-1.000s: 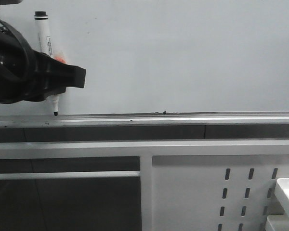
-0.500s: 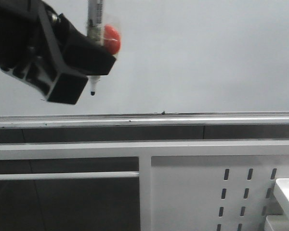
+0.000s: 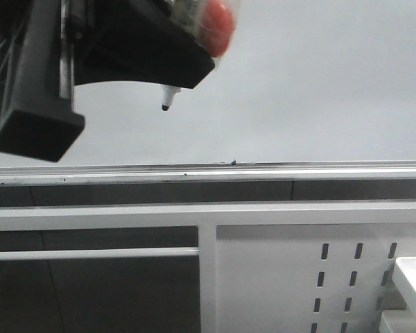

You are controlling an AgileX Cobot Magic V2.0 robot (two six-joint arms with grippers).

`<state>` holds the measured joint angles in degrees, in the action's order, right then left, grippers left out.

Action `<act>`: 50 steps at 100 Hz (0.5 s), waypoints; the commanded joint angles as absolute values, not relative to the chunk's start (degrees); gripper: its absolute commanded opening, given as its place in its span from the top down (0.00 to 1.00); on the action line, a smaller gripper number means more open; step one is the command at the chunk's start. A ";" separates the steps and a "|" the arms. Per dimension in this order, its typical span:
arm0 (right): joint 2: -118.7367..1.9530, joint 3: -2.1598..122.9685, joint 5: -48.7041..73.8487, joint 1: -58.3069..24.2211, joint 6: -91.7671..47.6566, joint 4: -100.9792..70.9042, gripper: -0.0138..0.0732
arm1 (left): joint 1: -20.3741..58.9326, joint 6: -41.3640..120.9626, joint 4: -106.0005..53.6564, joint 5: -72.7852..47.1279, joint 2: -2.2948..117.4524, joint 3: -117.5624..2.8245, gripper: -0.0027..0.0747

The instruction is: Write number 1 on whiteboard

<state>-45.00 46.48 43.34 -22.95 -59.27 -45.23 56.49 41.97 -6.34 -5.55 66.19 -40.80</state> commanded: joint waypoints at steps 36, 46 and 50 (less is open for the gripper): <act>-53.94 49.52 22.84 -39.83 -60.52 -45.01 0.40 | 56.94 41.78 -5.25 -2.18 64.81 -42.86 0.99; -56.04 49.52 22.46 -41.43 -60.52 -45.01 0.40 | 56.94 41.78 -5.25 -2.41 64.81 -42.86 0.99; -56.79 49.52 22.46 -41.53 -60.52 -45.01 0.40 | 56.94 41.78 -5.25 -2.49 64.81 -42.86 0.99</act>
